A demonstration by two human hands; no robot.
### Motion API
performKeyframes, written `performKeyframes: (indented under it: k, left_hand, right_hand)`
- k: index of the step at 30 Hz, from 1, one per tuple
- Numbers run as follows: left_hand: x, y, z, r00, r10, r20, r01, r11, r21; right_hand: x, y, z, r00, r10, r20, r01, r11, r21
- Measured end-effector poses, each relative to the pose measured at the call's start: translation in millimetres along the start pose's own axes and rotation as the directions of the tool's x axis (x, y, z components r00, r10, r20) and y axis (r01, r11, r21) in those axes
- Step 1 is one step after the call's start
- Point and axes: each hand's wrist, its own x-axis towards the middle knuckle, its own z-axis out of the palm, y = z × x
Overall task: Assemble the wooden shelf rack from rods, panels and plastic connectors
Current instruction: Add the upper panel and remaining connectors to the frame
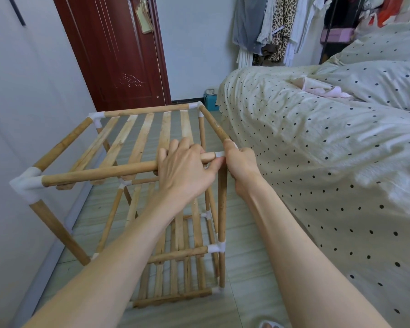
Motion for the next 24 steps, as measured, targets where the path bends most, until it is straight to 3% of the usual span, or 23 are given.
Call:
performKeyframes:
  k: [9,24]
  left_hand:
    - [-6.1,4.8,2.8,0.996,0.041,-0.083,-0.033,0.995,0.099]
    - [-7.1,-0.4,1.5,0.995,0.028,-0.099,-0.022,0.998,0.059]
  right_hand:
    - [-0.6,2.0,7.1,0.996,0.008,-0.087,-0.003,0.998,0.059]
    - [-3.8,3.0,15.4,0.991,-0.014,-0.130,0.020,0.999,0.048]
